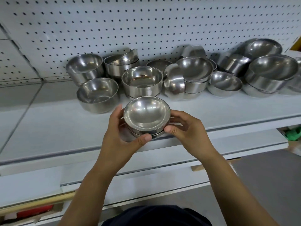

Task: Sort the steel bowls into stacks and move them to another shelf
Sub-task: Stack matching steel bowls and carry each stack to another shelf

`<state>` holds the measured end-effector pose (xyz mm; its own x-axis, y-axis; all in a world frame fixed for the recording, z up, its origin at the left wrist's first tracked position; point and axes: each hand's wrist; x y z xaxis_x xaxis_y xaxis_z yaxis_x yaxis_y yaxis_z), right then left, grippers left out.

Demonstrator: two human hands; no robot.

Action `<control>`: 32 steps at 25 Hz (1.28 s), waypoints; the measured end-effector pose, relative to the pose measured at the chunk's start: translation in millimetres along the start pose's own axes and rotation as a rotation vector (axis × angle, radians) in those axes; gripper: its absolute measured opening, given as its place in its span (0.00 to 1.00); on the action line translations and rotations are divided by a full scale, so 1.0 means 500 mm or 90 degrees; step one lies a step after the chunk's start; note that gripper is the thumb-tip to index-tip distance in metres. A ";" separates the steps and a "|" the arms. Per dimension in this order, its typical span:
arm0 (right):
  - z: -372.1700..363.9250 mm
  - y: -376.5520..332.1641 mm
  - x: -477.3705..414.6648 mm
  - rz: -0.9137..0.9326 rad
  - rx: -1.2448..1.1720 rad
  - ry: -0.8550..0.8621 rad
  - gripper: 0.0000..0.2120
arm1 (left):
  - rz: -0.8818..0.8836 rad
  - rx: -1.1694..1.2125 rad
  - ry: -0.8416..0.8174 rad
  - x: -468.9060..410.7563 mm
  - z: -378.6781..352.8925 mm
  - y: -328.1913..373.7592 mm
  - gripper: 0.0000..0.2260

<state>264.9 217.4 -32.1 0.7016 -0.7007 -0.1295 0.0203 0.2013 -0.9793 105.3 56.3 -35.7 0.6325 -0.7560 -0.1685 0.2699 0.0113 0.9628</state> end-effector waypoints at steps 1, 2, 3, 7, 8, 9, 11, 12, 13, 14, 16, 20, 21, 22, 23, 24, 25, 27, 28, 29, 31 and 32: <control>0.009 -0.003 -0.001 -0.001 0.017 0.018 0.22 | 0.004 0.008 -0.019 -0.010 -0.002 0.001 0.52; 0.021 -0.008 -0.006 0.000 0.042 0.051 0.23 | 0.007 0.015 -0.038 -0.020 -0.003 0.001 0.54; 0.036 -0.017 -0.013 0.010 0.076 0.088 0.24 | 0.007 0.018 -0.053 -0.029 -0.003 -0.002 0.56; 0.100 -0.075 -0.073 0.172 0.325 0.153 0.25 | -0.011 0.022 -0.066 -0.043 -0.001 -0.008 0.57; 0.113 -0.091 -0.095 0.202 0.389 0.135 0.28 | -0.014 0.026 -0.061 -0.044 0.000 -0.009 0.56; 0.121 -0.108 -0.117 0.214 0.448 0.100 0.32 | -0.016 0.030 -0.057 -0.044 -0.001 -0.010 0.55; 0.126 -0.138 -0.164 0.188 0.555 0.003 0.41 | -0.014 0.032 -0.055 -0.046 0.000 -0.012 0.55; 0.125 -0.149 -0.187 0.167 0.598 -0.048 0.46 | -0.012 0.033 -0.057 -0.046 0.001 -0.013 0.55; 0.123 -0.157 -0.209 0.151 0.634 -0.092 0.49 | -0.012 0.032 -0.059 -0.047 0.003 -0.014 0.54; 0.121 -0.160 -0.229 0.138 0.666 -0.128 0.52 | -0.009 0.034 -0.059 -0.046 0.004 -0.013 0.53; 0.118 -0.160 -0.264 0.126 0.731 -0.189 0.56 | 0.003 0.043 -0.055 -0.046 0.004 -0.009 0.52; 0.121 -0.148 -0.307 0.120 0.835 -0.281 0.62 | 0.014 0.051 -0.075 -0.047 0.003 -0.006 0.54; 0.124 -0.146 -0.314 0.129 0.845 -0.288 0.62 | 0.012 0.049 -0.084 -0.048 0.003 -0.007 0.53; 0.126 -0.143 -0.319 0.142 0.846 -0.287 0.61 | 0.011 0.047 -0.090 -0.049 0.005 -0.007 0.52; 0.129 -0.140 -0.323 0.160 0.845 -0.281 0.60 | 0.013 0.044 -0.096 -0.050 0.007 -0.006 0.51; 0.130 -0.138 -0.323 0.182 0.843 -0.272 0.58 | 0.015 0.042 -0.104 -0.052 0.010 -0.004 0.50; 0.133 -0.136 -0.322 0.203 0.837 -0.263 0.56 | 0.016 0.043 -0.114 -0.054 0.013 -0.002 0.50; 0.138 -0.133 -0.317 0.225 0.791 -0.250 0.52 | 0.025 0.043 -0.127 -0.057 0.016 0.003 0.49; 0.143 -0.133 -0.315 0.223 0.756 -0.242 0.52 | 0.031 0.042 -0.127 -0.057 0.015 0.007 0.48; 0.149 -0.134 -0.312 0.219 0.723 -0.230 0.52 | 0.035 0.042 -0.127 -0.056 0.013 0.011 0.48; 0.162 -0.135 -0.306 0.208 0.676 -0.201 0.53 | 0.039 0.038 -0.127 -0.055 0.012 0.015 0.48; 0.167 -0.136 -0.303 0.205 0.661 -0.189 0.53 | 0.039 0.038 -0.126 -0.054 0.012 0.014 0.48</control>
<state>216.5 367.2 66.9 0.9201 -0.3506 -0.1748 0.2933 0.9123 -0.2857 85.7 72.8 -23.2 0.4900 -0.8689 -0.0701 0.1887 0.0272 0.9816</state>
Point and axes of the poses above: each hand's wrist, its own x-axis away from the middle knuckle, its own z-axis out of the back of the hand, y = z × x, and after that the axes turned 1 degree about -x, right-handed
